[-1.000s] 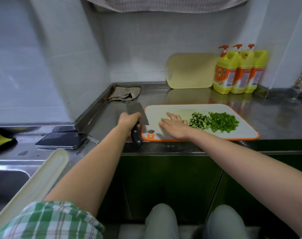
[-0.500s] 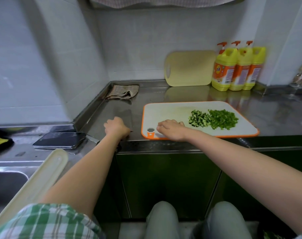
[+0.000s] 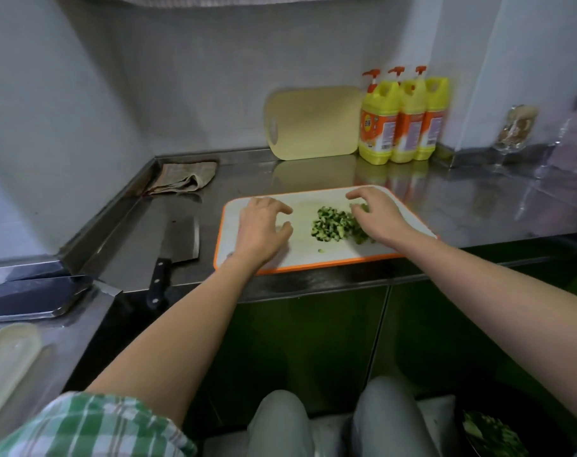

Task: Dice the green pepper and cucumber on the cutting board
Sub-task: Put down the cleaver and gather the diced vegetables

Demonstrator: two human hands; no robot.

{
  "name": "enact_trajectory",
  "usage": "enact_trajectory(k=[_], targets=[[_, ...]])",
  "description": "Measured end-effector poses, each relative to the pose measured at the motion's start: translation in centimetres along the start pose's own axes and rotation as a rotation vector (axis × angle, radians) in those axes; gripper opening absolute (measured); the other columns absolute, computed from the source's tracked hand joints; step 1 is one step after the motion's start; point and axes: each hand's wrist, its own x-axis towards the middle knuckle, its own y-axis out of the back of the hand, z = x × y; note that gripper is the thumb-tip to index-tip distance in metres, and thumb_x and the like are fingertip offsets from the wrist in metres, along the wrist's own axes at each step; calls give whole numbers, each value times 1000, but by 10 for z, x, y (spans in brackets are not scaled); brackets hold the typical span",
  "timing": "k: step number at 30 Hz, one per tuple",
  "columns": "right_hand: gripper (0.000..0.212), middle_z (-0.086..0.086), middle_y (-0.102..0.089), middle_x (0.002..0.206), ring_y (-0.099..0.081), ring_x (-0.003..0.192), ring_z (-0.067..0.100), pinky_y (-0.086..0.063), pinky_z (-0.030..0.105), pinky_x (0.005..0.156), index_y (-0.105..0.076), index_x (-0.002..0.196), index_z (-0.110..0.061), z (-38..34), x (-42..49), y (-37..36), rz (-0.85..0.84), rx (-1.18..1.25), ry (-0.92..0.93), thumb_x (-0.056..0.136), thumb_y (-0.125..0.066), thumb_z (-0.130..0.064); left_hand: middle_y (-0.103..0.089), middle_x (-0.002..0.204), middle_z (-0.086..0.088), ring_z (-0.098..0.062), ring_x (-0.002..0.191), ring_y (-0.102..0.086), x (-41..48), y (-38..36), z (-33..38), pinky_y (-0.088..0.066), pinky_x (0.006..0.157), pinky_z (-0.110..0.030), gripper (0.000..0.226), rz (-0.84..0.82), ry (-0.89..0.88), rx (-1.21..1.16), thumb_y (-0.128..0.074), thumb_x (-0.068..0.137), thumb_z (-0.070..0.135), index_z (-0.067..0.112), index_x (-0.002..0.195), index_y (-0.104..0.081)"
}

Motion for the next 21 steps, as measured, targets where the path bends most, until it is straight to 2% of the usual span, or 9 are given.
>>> enact_trajectory(k=[3,7,8,10,13,17,21], targets=[[34,9,-57,136,-46,130,28,-37,45,107,-61,127,-14,25,8,3,-24,-76,-18,98,-45,-22,-61,128,-3,-26,123,-47,19,-32,33,-36,101,-38,44,-146,-134,-68,-66,82,36,19,122,-62],[36,7,-49,145,-39,136,26,-30,41,110,-59,131,-20,36,10,-5,-54,-120,5,102,-39,-24,-53,140,-4,-25,129,-44,40,-64,55,-35,106,-36,75,-288,-131,-69,-62,71,51,19,138,-50],[36,6,-48,145,-38,136,25,-28,38,108,-58,132,-20,37,11,-8,-44,-125,9,102,-38,-23,-55,138,-4,-26,127,-45,44,-70,56,-36,105,-36,72,-301,-126,-65,-64,72,50,20,136,-52],[36,5,-49,143,-38,135,24,-25,33,104,-59,132,-19,39,10,-13,-8,-124,8,103,-36,-24,-62,126,-3,-27,119,-50,51,-81,53,-40,99,-38,51,-279,-141,-55,-68,78,43,22,124,-61],[37,6,-50,143,-38,134,24,-25,33,103,-59,131,-19,42,12,-18,30,-80,5,104,-36,-27,-63,106,-3,-26,106,-50,56,-85,48,-41,90,-39,29,-224,-147,-76,-68,80,33,22,107,-66],[35,5,-52,140,-40,133,24,-26,34,102,-62,128,-19,47,12,-20,53,-40,10,102,-40,-30,-62,99,-4,-27,102,-49,57,-81,42,-40,85,-39,16,-172,-145,-19,-65,80,28,21,95,-67],[42,5,-55,137,-43,130,25,-28,39,104,-65,122,-21,50,6,-21,41,-24,19,94,-40,-40,-60,100,-5,-27,103,-48,55,-74,27,-37,85,-37,14,-74,-47,-20,-65,80,27,19,92,-68]])
